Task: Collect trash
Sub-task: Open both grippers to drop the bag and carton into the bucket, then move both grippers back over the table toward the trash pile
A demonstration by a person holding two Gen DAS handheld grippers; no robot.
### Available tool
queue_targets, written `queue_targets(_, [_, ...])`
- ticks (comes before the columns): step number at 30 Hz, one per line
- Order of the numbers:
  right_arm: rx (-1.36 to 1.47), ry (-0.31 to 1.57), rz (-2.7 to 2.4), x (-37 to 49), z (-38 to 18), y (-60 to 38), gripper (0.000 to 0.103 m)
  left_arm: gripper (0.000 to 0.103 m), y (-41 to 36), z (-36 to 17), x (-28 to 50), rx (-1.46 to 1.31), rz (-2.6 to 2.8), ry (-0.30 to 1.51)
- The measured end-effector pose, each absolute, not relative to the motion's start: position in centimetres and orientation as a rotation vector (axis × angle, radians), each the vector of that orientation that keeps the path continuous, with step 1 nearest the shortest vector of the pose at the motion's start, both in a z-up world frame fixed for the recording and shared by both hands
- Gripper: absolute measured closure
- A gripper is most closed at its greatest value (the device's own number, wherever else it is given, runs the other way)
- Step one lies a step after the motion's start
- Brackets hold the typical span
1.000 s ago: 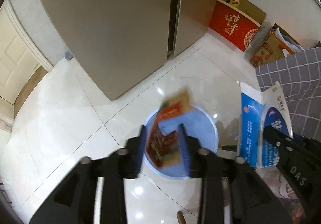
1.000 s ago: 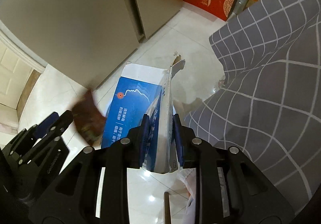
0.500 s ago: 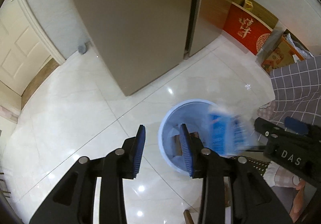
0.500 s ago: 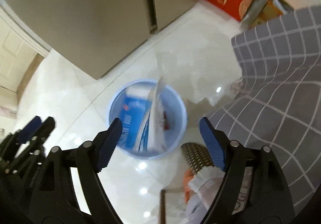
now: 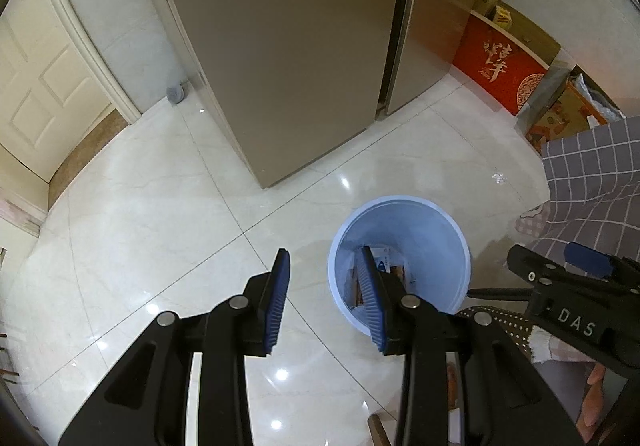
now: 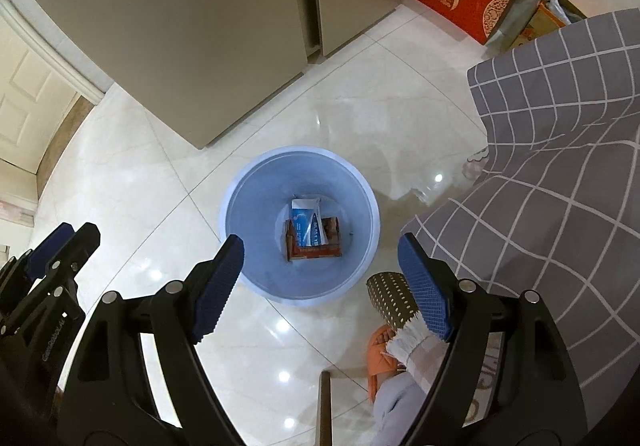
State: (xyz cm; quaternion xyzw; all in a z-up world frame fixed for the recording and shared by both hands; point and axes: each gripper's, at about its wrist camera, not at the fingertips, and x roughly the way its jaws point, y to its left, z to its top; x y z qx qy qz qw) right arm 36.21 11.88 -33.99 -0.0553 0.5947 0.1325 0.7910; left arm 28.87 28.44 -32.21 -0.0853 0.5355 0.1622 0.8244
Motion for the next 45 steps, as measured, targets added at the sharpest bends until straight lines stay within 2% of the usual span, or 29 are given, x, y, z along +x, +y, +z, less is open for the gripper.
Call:
queue_targets(2, [-0.121, 1.273, 0.288, 36.1, -33.7, 11.9, 0.025, 0.068, 28.4, -31.7, 28.6, -0.173, 0.347, 1.131])
queue_targets(11, [-0.109, 1.198, 0.322, 34.5, -30.1, 11.7, 0.025, 0.054, 28.0, -27.9, 26.3, -0.163, 0.370, 1.059])
queue_targets(14, [-0.093, 1.166, 0.343, 33.6, -28.4, 11.5, 0.025, 0.053, 27.9, -26.2, 25.5, -0.171, 0.376, 1.025])
queue_targets(19, [-0.058, 1.081, 0.383, 31.9, -24.2, 11.2, 0.025, 0.052, 27.2, -21.8, 23.7, -0.161, 0.389, 0.936])
queue_targets(23, [-0.023, 0.990, 0.406, 30.3, -20.1, 10.4, 0.025, 0.045, 26.1, -18.5, 22.4, -0.136, 0.397, 0.855])
queue_targets(32, [0.056, 0.828, 0.397, 27.5, -13.0, 6.5, 0.025, 0.043, 22.1, -10.9, 19.2, -0.100, 0.375, 0.670])
queue_targets(45, [0.154, 0.637, 0.273, 23.3, -6.4, -4.6, 0.025, 0.036, 12.8, -3.9, 16.4, -0.039, 0.228, 0.467])
